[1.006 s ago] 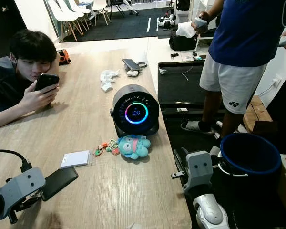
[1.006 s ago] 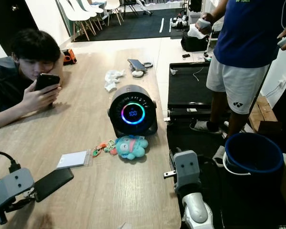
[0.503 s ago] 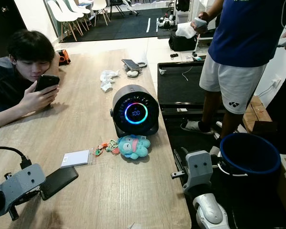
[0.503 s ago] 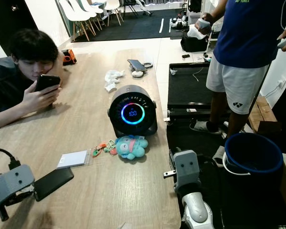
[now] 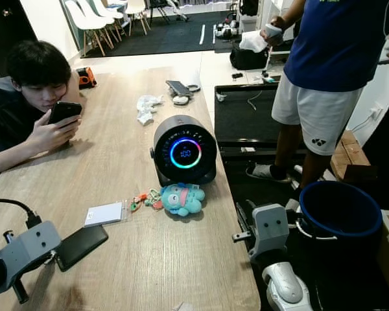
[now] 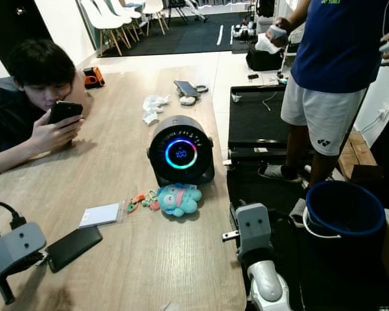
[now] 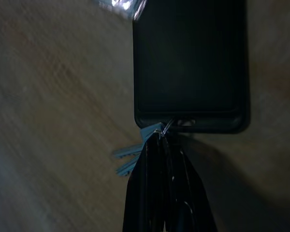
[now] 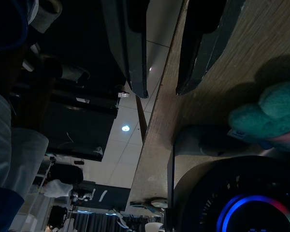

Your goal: Hang keys on a hook

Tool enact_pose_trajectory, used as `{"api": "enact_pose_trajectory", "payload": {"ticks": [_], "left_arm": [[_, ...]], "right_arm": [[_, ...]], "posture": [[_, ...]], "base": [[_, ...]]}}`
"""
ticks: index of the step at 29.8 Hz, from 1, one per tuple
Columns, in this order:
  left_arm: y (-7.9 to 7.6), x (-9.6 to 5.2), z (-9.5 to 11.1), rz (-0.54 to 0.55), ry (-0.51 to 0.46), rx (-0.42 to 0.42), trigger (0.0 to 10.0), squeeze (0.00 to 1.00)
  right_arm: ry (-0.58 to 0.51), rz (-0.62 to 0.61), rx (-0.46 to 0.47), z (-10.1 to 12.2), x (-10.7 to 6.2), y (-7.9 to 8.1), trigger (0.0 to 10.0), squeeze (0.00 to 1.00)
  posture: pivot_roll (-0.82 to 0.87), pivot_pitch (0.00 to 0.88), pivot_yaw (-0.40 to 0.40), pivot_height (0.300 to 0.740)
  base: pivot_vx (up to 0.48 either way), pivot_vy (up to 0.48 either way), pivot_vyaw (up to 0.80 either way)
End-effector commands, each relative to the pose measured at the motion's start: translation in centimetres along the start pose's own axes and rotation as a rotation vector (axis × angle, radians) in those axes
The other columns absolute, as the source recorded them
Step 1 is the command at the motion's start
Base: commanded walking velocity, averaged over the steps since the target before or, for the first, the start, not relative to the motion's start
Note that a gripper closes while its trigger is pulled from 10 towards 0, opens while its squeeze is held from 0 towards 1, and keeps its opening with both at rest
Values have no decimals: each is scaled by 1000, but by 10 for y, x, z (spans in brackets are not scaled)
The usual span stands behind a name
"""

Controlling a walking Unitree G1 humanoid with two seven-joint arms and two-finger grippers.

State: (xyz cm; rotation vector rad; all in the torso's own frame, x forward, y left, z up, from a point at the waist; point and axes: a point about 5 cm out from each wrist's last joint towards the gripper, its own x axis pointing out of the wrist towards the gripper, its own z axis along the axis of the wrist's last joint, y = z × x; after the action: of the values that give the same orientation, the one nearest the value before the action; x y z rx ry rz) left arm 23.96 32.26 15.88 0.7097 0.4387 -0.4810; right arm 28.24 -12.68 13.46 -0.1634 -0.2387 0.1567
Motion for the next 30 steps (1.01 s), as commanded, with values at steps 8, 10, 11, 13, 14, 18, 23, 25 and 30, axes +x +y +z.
{"api": "enact_pose_trajectory", "payload": {"ticks": [8,10,11,13,14,18,23,25,30], "left_arm": [[35,-5,58,226,-360,-285,10000,0],[49,-6,73,337,-434,-342,10000,0],[54,-7,78,374,-454,-368,10000,0],[65,-8,93,443,-510,-455,10000,0],[67,-8,98,460,-527,-482,10000,0],[69,-5,108,475,-565,-587,10000,0],[70,9,133,634,-621,-817,10000,0],[61,13,145,685,-615,-786,10000,0],[50,18,161,785,-643,-759,10000,0]], "right_arm": [[20,1,11,-4,0,1,10000,0],[18,4,11,-4,1,1,10000,0],[18,5,11,-4,1,1,10000,0],[14,9,10,-3,3,1,10000,0],[13,10,9,-3,3,1,10000,0],[11,10,8,-2,4,1,10000,0],[6,7,5,-2,6,0,10000,0],[4,6,5,-1,6,0,10000,0],[3,3,6,-2,6,1,10000,0]], "posture": [[79,163,107,740],[76,161,103,740],[76,161,103,740],[71,154,99,740],[71,154,99,740],[68,150,98,740],[57,140,101,740],[49,138,103,740],[45,134,105,740]], "base": [[0,0,0],[0,0,0],[0,0,0],[0,0,0],[0,0,0],[0,0,0],[0,0,0],[0,0,0],[0,0,0]]}}
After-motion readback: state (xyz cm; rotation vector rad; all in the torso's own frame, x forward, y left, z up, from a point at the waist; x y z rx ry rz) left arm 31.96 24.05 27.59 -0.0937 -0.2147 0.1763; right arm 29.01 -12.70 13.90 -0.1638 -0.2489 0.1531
